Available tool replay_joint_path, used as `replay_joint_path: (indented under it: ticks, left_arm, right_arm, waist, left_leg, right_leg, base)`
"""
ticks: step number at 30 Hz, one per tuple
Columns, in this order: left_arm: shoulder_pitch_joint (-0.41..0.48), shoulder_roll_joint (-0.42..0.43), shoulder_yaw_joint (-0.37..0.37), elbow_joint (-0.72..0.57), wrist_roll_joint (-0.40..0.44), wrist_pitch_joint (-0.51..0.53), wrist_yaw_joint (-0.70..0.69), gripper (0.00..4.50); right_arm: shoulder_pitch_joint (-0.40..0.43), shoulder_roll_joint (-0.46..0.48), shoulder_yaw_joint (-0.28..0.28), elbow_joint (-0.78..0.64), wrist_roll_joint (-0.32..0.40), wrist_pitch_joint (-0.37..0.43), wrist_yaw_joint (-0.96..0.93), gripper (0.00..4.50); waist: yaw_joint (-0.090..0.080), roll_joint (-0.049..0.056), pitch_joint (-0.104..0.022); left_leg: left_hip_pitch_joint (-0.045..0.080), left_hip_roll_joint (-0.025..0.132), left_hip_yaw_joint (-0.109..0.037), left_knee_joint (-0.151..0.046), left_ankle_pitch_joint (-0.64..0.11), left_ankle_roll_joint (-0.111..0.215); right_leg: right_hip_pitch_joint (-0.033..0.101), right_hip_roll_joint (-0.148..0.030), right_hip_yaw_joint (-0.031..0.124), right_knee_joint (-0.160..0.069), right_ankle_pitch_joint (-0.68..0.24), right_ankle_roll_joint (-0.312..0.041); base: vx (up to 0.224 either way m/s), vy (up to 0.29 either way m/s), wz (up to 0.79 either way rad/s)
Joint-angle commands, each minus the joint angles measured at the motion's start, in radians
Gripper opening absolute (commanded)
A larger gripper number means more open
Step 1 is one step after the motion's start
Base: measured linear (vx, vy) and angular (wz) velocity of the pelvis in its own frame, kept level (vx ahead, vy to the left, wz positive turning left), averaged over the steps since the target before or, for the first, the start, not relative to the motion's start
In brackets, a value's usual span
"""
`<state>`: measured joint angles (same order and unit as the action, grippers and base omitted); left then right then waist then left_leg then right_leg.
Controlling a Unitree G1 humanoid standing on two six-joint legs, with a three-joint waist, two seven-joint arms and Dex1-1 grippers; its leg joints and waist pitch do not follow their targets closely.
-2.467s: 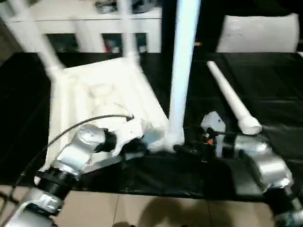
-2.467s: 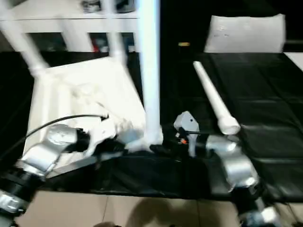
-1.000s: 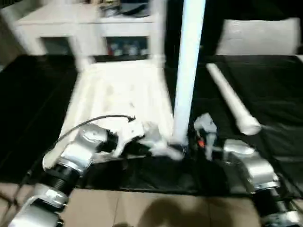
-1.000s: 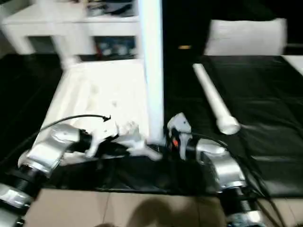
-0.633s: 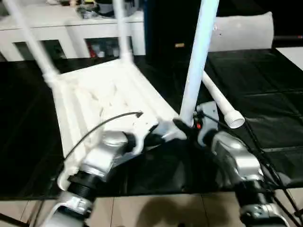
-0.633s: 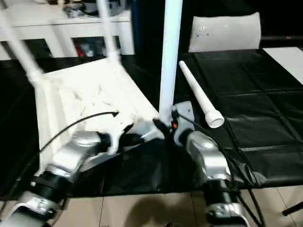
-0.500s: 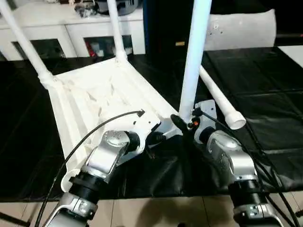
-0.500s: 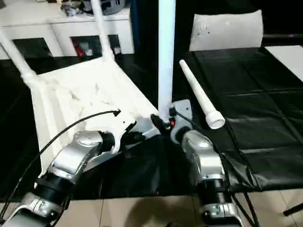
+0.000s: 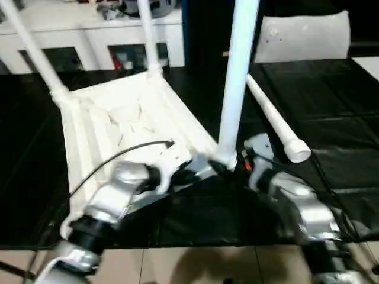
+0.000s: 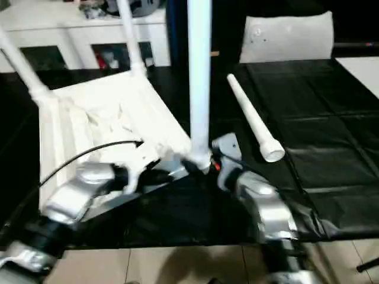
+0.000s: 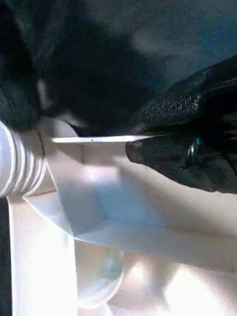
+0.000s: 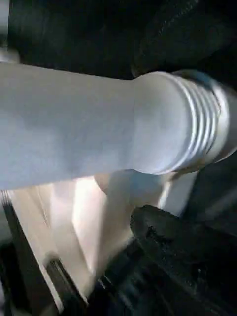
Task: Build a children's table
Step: Rotate leg to tighten
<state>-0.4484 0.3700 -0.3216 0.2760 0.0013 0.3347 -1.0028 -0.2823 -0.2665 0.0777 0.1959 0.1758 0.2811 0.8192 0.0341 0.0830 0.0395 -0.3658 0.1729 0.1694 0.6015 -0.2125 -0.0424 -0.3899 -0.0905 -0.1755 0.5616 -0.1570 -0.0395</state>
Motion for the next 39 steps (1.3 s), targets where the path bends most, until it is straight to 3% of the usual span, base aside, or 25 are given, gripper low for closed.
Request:
replay_joint_path:
  ticks: [1,6,9,11,12,17,18,19,20,21,29,33,34,39]
  left_arm:
    - [-0.007,0.028,-0.020,0.011,0.003,-0.054,-0.066,0.00]
    - [-0.030,0.120,-0.077,0.079,0.020,-0.192,-0.240,0.00]
    - [-0.047,0.134,-0.083,0.101,0.011,-0.216,-0.285,0.00]
    - [-0.058,0.147,-0.092,0.115,0.001,-0.248,-0.335,0.00]
    - [-0.061,0.149,-0.094,0.118,0.000,-0.253,-0.345,0.00]
    - [-0.081,0.160,-0.113,0.148,0.004,-0.307,-0.396,0.00]
    - [-0.084,0.160,-0.115,0.155,0.003,-0.317,-0.404,0.00]
    - [-0.087,0.161,-0.121,0.162,0.005,-0.328,-0.418,0.00]
    - [-0.089,0.161,-0.124,0.167,0.007,-0.335,-0.428,0.00]
    - [-0.089,0.161,-0.125,0.167,0.007,-0.337,-0.431,0.00]
    - [-0.094,0.160,-0.132,0.188,0.018,-0.370,-0.443,0.00]
    - [-0.098,0.157,-0.131,0.197,0.022,-0.379,-0.439,0.00]
    - [-0.101,0.154,-0.131,0.207,0.027,-0.389,-0.437,0.00]
    - [-0.105,0.152,-0.132,0.220,0.031,-0.401,-0.436,0.00]
  right_arm:
    - [-0.009,-0.003,0.028,-0.045,0.030,-0.005,0.070,4.46]
    - [-0.024,-0.085,0.076,-0.051,0.042,-0.005,0.224,4.46]
    - [-0.034,-0.118,0.103,-0.048,0.030,-0.020,0.269,4.46]
    - [-0.047,-0.143,0.122,-0.043,0.032,-0.021,0.317,4.46]
    - [-0.051,-0.148,0.125,-0.040,0.033,-0.023,0.330,4.46]
    - [-0.081,-0.172,0.145,-0.007,0.025,-0.048,0.399,4.46]
    - [-0.085,-0.175,0.149,-0.003,0.026,-0.050,0.407,4.32]
    - [-0.095,-0.177,0.155,0.011,0.026,-0.054,0.416,4.32]
    - [-0.105,-0.179,0.163,0.024,0.026,-0.057,0.426,4.32]
    - [-0.107,-0.179,0.166,0.028,0.025,-0.057,0.430,4.04]
    - [-0.129,-0.184,0.190,0.067,0.010,-0.075,0.469,3.38]
    - [-0.135,-0.184,0.196,0.082,0.008,-0.086,0.478,2.93]
    - [-0.141,-0.182,0.202,0.095,0.007,-0.094,0.480,2.83]
    - [-0.142,-0.178,0.207,0.103,0.007,-0.097,0.480,2.63]
  waist:
    - [0.010,-0.004,-0.065]
    - [0.029,-0.007,-0.065]
    - [0.043,-0.010,-0.065]
    - [0.053,-0.018,-0.064]
    - [0.058,-0.016,-0.064]
    - [0.067,-0.022,-0.066]
    - [0.067,-0.022,-0.066]
    - [0.068,-0.029,-0.066]
    - [0.071,-0.025,-0.066]
    - [0.073,-0.025,-0.065]
    - [0.081,-0.031,-0.066]
    - [0.082,-0.031,-0.064]
    - [0.083,-0.026,-0.065]
    - [0.082,-0.030,-0.064]
  left_leg:
    - [0.004,0.067,-0.031,-0.065,-0.149,0.108]
    - [0.010,0.068,-0.028,-0.065,-0.147,0.103]
    - [0.013,0.071,-0.026,-0.066,-0.150,0.091]
    - [0.014,0.072,-0.024,-0.068,-0.158,0.086]
    - [0.015,0.072,-0.024,-0.067,-0.159,0.082]
    - [0.015,0.072,-0.024,-0.068,-0.155,0.078]
    - [0.014,0.071,-0.023,-0.067,-0.149,0.078]
    - [0.014,0.072,-0.022,-0.067,-0.144,0.079]
    - [0.014,0.072,-0.022,-0.067,-0.141,0.079]
    - [0.015,0.072,-0.022,-0.067,-0.145,0.077]
    - [0.015,0.074,-0.022,-0.069,-0.153,0.067]
    - [0.017,0.072,-0.021,-0.069,-0.166,0.062]
    - [0.018,0.072,-0.022,-0.069,-0.166,0.061]
    - [0.017,0.072,-0.021,-0.069,-0.171,0.061]
  right_leg:
    - [0.061,-0.086,0.075,-0.064,-0.266,-0.093]
    - [0.056,-0.084,0.077,-0.064,-0.286,-0.092]
    - [0.055,-0.088,0.081,-0.059,-0.281,-0.096]
    - [0.056,-0.089,0.083,-0.060,-0.302,-0.094]
    - [0.056,-0.091,0.083,-0.059,-0.315,-0.092]
    - [0.056,-0.091,0.083,-0.059,-0.321,-0.092]
    - [0.056,-0.090,0.084,-0.059,-0.321,-0.091]
    - [0.056,-0.091,0.084,-0.059,-0.320,-0.089]
    - [0.056,-0.092,0.084,-0.059,-0.331,-0.087]
    - [0.054,-0.091,0.084,-0.061,-0.339,-0.086]
    - [0.054,-0.092,0.085,-0.058,-0.334,-0.092]
    - [0.053,-0.091,0.084,-0.064,-0.373,-0.080]
    - [0.054,-0.093,0.085,-0.063,-0.372,-0.080]
    - [0.054,-0.091,0.084,-0.065,-0.377,-0.077]
  base:
    - [0.000,0.000,0.00]
    - [0.000,0.000,0.00]
    - [0.000,0.000,0.00]
    - [0.000,0.000,0.00]
    - [0.000,0.000,0.00]
    - [0.000,0.000,0.00]
    - [0.000,0.000,0.00]
    - [0.000,0.000,0.00]
    - [0.000,0.000,0.00]
    - [0.000,0.000,0.00]
    - [0.000,0.000,0.00]
    - [0.000,0.000,0.00]
    - [0.000,0.000,0.00]
    - [0.000,0.000,0.00]
